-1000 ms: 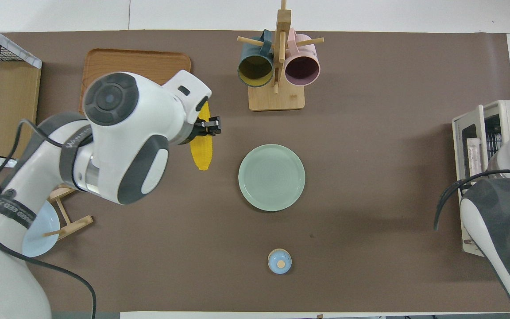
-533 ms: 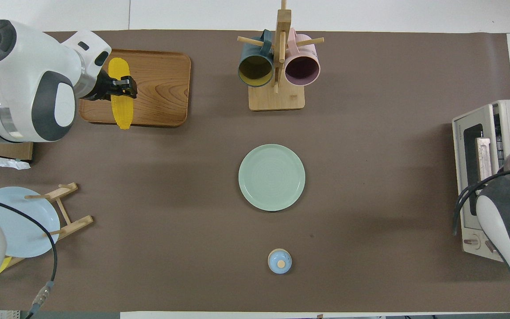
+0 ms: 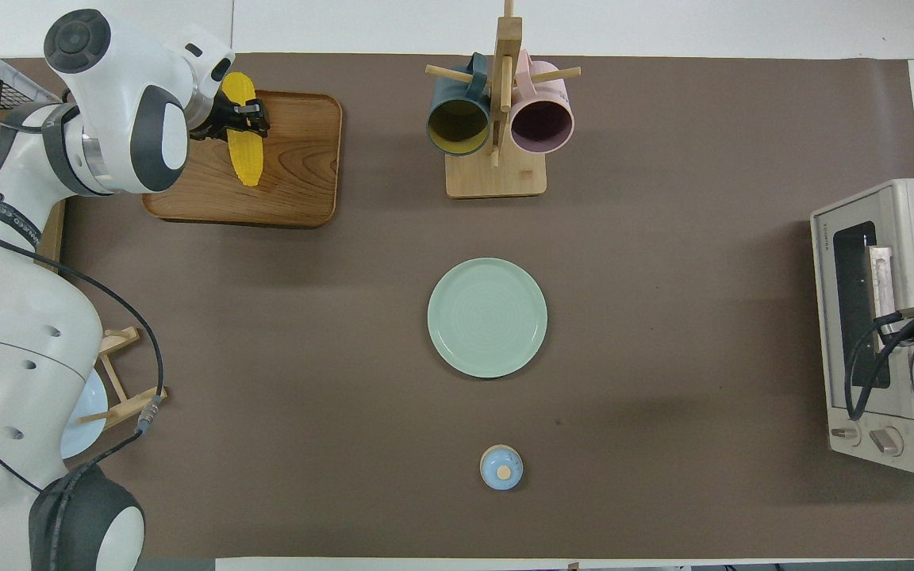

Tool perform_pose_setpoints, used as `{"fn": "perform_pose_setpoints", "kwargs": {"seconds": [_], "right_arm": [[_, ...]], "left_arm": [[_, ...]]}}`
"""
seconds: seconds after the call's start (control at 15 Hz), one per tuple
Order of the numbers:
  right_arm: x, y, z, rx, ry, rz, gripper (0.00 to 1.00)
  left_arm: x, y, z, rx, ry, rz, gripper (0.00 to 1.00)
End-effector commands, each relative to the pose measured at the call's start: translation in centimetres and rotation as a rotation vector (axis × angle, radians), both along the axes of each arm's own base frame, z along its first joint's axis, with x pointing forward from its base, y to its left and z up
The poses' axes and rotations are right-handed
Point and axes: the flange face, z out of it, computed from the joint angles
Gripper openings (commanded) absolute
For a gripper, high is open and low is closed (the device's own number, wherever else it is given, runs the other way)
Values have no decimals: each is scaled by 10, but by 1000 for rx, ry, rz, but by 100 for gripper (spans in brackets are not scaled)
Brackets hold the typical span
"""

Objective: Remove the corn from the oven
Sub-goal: 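Carry the yellow corn to the wooden tray with the left gripper, then lower the corn onto the wooden tray and open the left gripper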

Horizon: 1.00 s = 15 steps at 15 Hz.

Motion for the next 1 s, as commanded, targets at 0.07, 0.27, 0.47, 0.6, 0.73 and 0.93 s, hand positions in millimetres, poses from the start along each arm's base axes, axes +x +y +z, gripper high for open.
{"fn": "perform_pose_setpoints", "kwargs": {"seconds": [0.07,0.27,0.47,0.6,0.73,0.93], "right_arm": [[25,18,37,119,1,-57,100],[34,23,53,149,-16,-101,100],[30,34,55,148,-7,-105,100],[27,37,56,147,-5,-102,100],[20,50,59,143,-18,-91,100],[20,47,58,139,-41,-126,100]], "left_arm": [[9,0,-2,17,-17,-43,0],[5,-2,-4,22,-10,-74,100],[4,0,15,13,-26,-70,100],[-5,1,29,8,-20,-69,100],[-10,-3,39,-1,-11,-70,100],[-18,-2,69,-22,13,-61,100]]}}
